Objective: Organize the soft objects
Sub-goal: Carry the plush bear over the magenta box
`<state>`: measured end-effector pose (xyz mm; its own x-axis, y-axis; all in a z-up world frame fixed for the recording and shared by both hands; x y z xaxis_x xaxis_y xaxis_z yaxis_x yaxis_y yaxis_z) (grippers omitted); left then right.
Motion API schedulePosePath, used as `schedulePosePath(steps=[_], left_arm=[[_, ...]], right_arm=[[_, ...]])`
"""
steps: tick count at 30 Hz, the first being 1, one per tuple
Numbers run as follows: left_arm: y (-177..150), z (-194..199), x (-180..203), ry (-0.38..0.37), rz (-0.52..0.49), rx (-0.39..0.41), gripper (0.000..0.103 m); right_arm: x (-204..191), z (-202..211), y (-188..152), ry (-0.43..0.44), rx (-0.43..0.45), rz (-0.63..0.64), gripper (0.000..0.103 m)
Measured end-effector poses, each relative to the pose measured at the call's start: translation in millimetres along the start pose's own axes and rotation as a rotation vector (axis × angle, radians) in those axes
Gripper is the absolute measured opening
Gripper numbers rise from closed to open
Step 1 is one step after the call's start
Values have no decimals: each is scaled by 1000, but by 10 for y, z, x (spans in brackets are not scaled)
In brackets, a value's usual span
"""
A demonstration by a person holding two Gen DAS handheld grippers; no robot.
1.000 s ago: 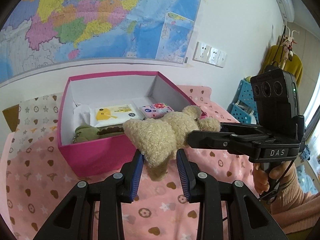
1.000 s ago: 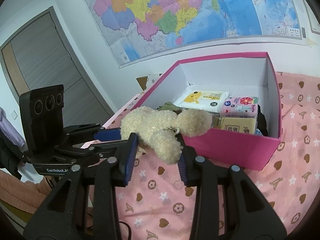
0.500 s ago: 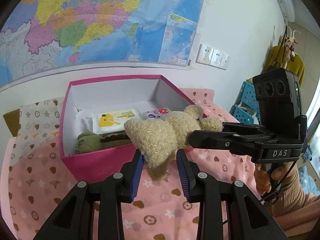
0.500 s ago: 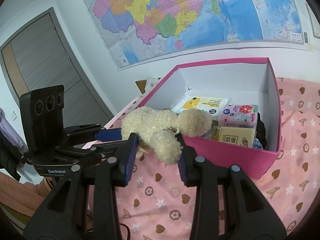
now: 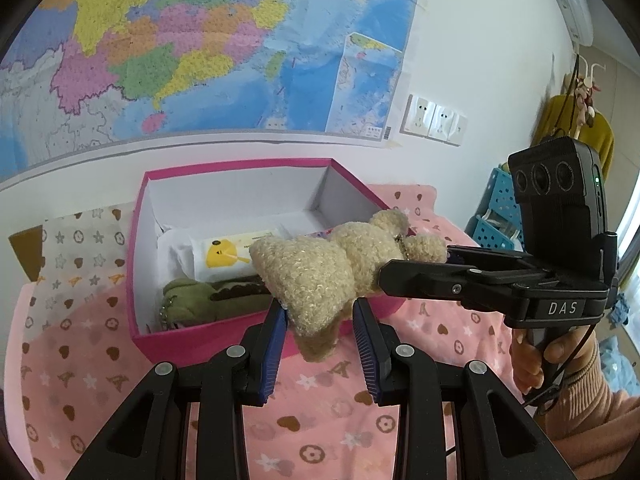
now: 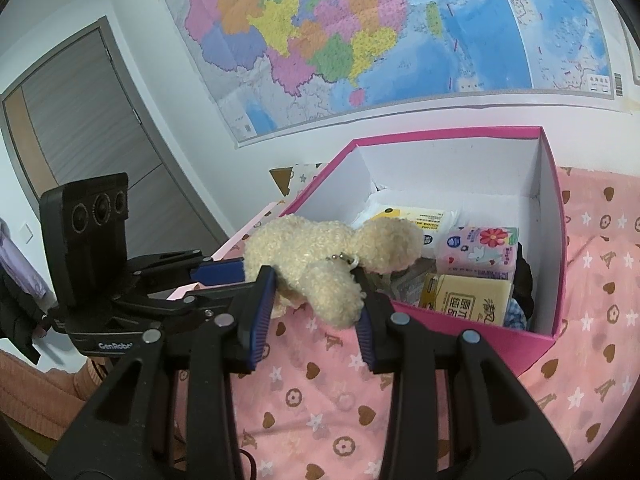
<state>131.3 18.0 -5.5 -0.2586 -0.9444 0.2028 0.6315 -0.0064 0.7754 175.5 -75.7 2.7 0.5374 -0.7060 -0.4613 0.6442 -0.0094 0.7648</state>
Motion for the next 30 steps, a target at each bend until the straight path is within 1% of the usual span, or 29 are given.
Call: schedulePosePath(steps=[30], left_arm=[[157,-109,-172,31,5,10,33]], right_arm=[[79,-141,166,-7,4,0,40]])
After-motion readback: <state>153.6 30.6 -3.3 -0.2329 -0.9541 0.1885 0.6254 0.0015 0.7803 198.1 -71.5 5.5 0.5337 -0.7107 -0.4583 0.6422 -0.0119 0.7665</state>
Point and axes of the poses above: each gripper's, at about its wrist camera, not at the fingertips, and z roughly against the way its jaws point, x to its right, y to its top, the point moved 7 cm from there along -z, roughly the way its jaws point
